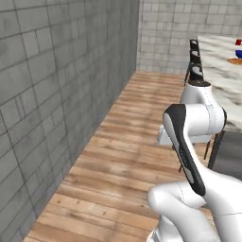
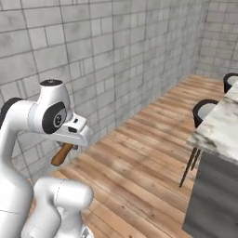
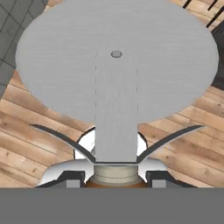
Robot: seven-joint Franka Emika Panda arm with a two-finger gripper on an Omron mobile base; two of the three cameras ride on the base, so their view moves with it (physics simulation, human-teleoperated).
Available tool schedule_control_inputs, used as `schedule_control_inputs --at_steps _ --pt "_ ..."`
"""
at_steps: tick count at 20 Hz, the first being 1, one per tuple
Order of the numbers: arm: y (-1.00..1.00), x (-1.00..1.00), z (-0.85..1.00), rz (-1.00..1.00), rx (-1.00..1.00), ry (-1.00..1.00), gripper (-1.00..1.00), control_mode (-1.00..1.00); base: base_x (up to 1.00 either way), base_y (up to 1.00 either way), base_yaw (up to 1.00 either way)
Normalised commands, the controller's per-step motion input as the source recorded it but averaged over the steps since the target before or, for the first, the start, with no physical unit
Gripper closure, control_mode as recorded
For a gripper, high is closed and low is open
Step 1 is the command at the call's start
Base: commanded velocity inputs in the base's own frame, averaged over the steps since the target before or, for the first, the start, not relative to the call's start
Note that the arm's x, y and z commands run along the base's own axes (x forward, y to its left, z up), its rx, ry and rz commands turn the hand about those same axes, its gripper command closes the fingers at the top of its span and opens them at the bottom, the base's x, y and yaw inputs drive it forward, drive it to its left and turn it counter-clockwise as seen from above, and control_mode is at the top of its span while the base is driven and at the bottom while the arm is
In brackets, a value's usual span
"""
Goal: Take the pizza cutter from the drawer on the left and place it on the dining counter for cutting.
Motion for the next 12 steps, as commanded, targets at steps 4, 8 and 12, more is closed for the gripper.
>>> schedule_control_inputs --at_steps 4,8,12 --pt "0.0 0.0 0.0 0.0 0.0 0.0 1.0 1.0 0.66 0.82 -0.68" --pt "0.0 0.0 0.0 0.0 0.0 0.0 1.0 1.0 0.74 0.89 -0.65" --pt "0.0 0.0 0.0 0.0 0.0 0.0 1.0 1.0 0.82 1.0 -0.59"
